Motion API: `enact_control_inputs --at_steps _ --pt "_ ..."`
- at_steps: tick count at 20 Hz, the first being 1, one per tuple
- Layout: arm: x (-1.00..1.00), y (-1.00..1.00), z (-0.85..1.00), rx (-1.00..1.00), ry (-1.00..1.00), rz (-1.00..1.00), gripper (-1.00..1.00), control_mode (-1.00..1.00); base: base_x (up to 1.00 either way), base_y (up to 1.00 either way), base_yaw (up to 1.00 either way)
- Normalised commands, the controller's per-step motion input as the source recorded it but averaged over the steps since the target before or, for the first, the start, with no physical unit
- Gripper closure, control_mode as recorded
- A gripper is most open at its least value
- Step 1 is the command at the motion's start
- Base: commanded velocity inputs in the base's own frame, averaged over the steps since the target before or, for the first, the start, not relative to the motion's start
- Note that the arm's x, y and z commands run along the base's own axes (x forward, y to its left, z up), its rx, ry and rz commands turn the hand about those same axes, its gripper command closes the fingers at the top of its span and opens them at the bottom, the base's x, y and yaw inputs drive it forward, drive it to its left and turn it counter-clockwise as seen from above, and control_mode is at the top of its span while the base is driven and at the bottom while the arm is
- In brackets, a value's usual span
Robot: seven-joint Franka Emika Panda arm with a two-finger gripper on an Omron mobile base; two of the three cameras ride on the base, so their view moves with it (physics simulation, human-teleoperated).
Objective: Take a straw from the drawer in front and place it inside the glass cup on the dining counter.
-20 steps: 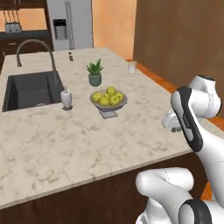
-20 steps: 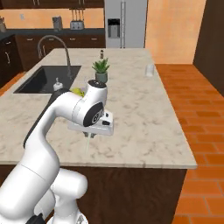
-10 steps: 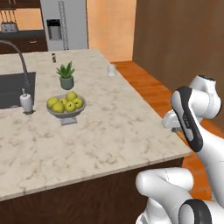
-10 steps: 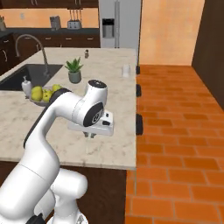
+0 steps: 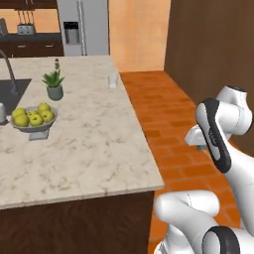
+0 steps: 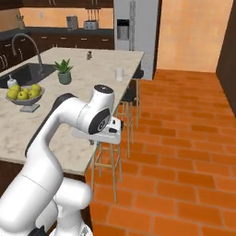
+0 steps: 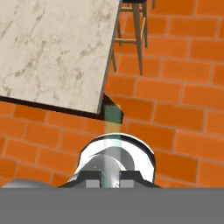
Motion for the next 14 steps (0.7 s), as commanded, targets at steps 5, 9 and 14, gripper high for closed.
enact_control_inputs --at_steps 5,9,14 --pt "0.0 0.0 0.0 0.0 0.0 0.0 1.0 1.0 0.4 -1.0 0.45" --pt "0.0 0.0 0.0 0.0 0.0 0.0 1.0 1.0 0.57 -0.97 0.46" --pt "0.0 0.0 0.0 0.0 0.0 0.0 1.0 1.0 0.58 -0.99 0.45"
